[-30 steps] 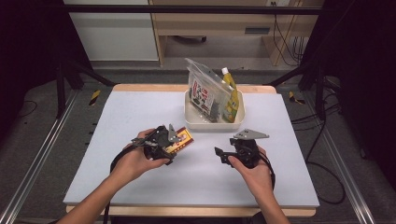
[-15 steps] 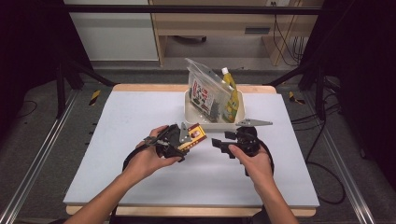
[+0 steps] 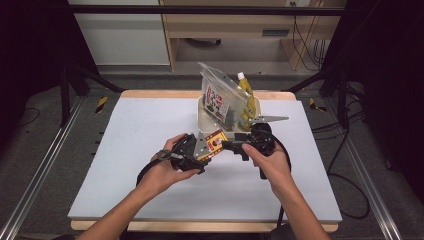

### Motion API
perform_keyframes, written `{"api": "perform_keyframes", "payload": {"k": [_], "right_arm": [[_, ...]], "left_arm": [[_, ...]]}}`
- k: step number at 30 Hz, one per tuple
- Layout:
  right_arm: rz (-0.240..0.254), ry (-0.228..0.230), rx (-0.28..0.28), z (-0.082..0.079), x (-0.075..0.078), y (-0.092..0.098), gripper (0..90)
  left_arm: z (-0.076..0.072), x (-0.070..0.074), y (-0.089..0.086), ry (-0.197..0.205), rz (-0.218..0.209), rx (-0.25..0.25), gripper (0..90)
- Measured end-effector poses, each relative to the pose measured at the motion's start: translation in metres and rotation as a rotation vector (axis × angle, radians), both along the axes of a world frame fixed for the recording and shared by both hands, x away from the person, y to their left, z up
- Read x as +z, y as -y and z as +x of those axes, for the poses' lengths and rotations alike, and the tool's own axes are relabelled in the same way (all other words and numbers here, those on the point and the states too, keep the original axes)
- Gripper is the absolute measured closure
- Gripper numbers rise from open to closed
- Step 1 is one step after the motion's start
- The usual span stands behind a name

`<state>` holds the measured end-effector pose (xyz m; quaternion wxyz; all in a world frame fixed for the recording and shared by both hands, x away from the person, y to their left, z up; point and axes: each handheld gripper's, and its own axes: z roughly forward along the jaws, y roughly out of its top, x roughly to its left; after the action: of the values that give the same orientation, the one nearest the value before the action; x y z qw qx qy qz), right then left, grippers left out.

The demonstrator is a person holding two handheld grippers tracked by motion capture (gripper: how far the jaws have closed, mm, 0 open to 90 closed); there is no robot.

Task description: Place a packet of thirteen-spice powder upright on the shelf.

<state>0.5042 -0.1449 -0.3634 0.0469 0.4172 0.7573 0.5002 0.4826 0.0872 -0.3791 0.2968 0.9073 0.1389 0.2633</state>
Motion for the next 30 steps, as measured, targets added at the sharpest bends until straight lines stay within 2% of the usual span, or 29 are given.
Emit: {"api": "perform_keyframes", "payload": {"k": [6,10,18,23,30], "right_arm": [[0.006,-0.042,0.02,0.01,0.0,-0.003,33.1],[0.002,-0.053,0.04,0.014,0.001,-0.006,33.7],[0.018,-0.1,0.074,0.019,0.0,-0.011,35.6],[0.023,-0.113,0.088,0.021,-0.001,-0.012,37.7],[0.025,-0.117,0.097,0.02,0.0,-0.012,40.2]], "left_arm": [[-0.002,0.002,0.0,0.013,-0.02,-0.013,31.7],[-0.003,0.003,0.001,0.017,-0.024,-0.018,31.7],[-0.006,0.006,0.004,0.027,-0.046,-0.038,31.7],[-0.007,0.008,0.006,0.027,-0.066,-0.041,31.7],[-0.008,0.008,0.006,0.033,-0.054,-0.047,31.7]]}}
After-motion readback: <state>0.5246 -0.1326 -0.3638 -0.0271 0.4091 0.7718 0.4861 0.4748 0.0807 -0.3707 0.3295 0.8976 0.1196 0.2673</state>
